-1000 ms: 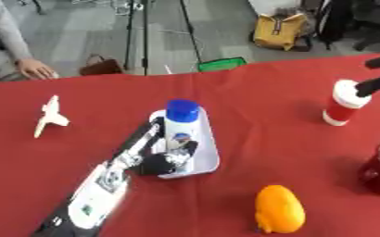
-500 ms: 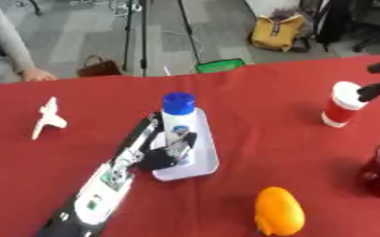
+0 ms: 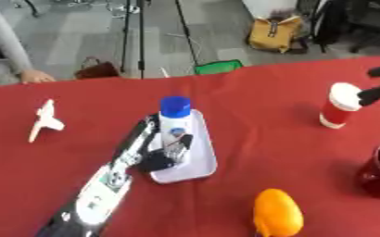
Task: Pick up objects on the table and place them in the box.
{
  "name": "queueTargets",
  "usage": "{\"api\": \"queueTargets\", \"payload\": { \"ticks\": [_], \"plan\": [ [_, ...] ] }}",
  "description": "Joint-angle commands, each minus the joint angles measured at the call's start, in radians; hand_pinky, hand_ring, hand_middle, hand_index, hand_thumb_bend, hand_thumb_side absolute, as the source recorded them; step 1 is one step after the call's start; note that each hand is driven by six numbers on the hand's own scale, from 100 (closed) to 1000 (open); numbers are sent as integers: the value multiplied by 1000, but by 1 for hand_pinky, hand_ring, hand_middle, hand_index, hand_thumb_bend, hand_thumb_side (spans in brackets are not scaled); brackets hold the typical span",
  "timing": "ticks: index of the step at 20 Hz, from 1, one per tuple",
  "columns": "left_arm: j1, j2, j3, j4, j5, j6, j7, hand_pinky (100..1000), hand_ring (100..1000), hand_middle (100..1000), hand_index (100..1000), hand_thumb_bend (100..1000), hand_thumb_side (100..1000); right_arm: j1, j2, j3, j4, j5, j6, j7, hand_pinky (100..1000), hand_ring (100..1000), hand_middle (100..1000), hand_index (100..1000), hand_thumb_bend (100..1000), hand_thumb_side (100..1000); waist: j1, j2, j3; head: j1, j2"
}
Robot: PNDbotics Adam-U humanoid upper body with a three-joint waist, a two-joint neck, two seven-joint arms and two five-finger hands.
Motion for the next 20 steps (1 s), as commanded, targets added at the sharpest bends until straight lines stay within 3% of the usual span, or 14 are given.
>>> {"api": "queueTargets", "payload": {
  "ticks": [1, 2, 3, 4, 5, 6, 7, 8, 9, 13, 20],
  "plan": [
    [-19, -2, 9, 9, -20, -21, -3, 632, 722, 659, 659, 238, 433, -15, -13, -2, -7, -9, -4, 3, 758, 649, 822, 984, 172, 455, -7, -13, -3, 0, -13],
    [-17, -3, 9, 14, -30, -28, -9, 634, 727, 665, 664, 258, 433, -15, -13, -3, -7, -9, -4, 3, 758, 648, 822, 984, 172, 455, -7, -13, -3, 0, -13],
    [-16, -4, 8, 18, -37, -36, -15, 656, 764, 712, 710, 429, 444, -15, -13, -3, -7, -9, -4, 4, 758, 648, 822, 984, 171, 456, -7, -13, -2, -1, -13],
    [-14, -5, 8, 21, -43, -46, -23, 658, 768, 716, 715, 446, 445, -15, -13, -3, -7, -9, -4, 4, 758, 648, 822, 985, 171, 456, -7, -13, -2, -1, -13],
    [-13, -6, 8, 22, -48, -58, -30, 682, 810, 766, 758, 667, 472, -15, -12, -3, -7, -9, -4, 5, 758, 648, 822, 985, 171, 456, -7, -13, -1, -1, -13],
    [-12, -7, 8, 23, -51, -70, -37, 682, 810, 766, 758, 667, 472, -15, -12, -3, -7, -9, -4, 5, 758, 648, 822, 985, 171, 456, -7, -13, 0, -1, -13],
    [-11, -7, 9, 23, -53, -81, -42, 704, 840, 802, 787, 765, 483, -15, -12, -3, -7, -9, -4, 6, 758, 648, 822, 985, 171, 456, -7, -13, 0, -2, -13],
    [-10, -7, 10, 23, -55, -89, -46, 704, 840, 802, 787, 765, 483, -15, -12, -3, -7, -9, -4, 6, 758, 648, 822, 985, 171, 456, -7, -13, 1, -2, -13],
    [-10, -7, 10, 22, -58, -98, -50, 728, 869, 834, 823, 875, 487, -15, -12, -4, -7, -9, -4, 6, 758, 647, 820, 985, 170, 457, -8, -14, 1, -2, -13],
    [-11, -8, 13, 17, -64, -128, -60, 761, 902, 875, 854, 981, 472, -15, -11, -4, -6, -10, -4, 6, 758, 646, 820, 984, 169, 457, -9, -14, 4, -2, -14],
    [-10, -8, 17, 4, -66, -146, -61, 771, 913, 888, 861, 994, 476, -15, -10, -4, -5, -10, -4, 7, 758, 645, 821, 984, 168, 458, -10, -15, 5, -1, -15]
  ]
}}
